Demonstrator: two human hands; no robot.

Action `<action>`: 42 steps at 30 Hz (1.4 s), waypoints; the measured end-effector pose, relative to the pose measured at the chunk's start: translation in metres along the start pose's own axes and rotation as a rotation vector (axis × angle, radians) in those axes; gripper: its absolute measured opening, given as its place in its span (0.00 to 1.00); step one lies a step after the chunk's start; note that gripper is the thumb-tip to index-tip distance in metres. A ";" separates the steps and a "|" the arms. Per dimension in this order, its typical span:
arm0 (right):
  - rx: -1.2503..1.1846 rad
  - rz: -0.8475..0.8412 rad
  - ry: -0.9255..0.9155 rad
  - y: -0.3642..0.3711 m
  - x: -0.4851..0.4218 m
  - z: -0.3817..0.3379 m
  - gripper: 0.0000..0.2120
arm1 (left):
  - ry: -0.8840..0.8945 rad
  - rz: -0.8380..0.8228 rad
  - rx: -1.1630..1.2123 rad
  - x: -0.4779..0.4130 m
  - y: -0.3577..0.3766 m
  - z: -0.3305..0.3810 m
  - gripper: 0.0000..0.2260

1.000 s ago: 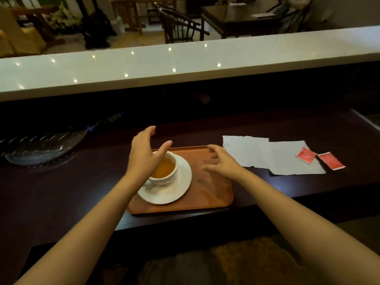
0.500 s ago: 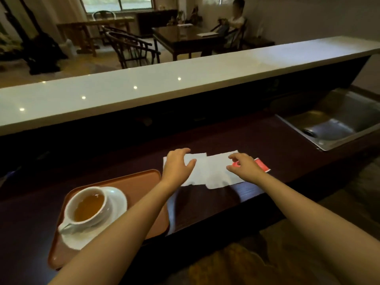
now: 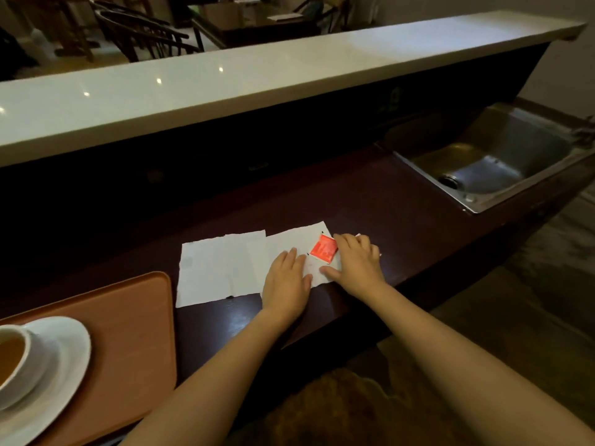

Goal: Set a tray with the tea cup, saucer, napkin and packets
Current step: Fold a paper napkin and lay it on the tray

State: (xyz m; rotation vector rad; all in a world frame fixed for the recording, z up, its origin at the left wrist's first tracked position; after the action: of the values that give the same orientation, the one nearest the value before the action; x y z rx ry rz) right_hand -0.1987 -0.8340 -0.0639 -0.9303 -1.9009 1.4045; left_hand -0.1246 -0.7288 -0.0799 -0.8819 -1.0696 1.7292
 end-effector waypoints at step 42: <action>-0.462 -0.055 -0.215 -0.022 0.044 -0.092 0.15 | -0.080 0.323 0.211 0.037 -0.086 -0.059 0.19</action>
State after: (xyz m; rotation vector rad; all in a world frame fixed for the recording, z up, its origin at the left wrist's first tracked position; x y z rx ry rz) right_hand -0.1553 -0.7516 -0.0159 -0.9521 -2.4578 1.0845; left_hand -0.0586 -0.6579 -0.0270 -0.8920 -0.8069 2.1176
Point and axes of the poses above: each hand's wrist, its own x-axis away from the middle knuckle, its own y-axis out of the palm, z = x × y, the point moved 10 cm from there along -x, towards the middle knuckle, and after that the axes turned 15 degrees about y, right-handed, at the moved point
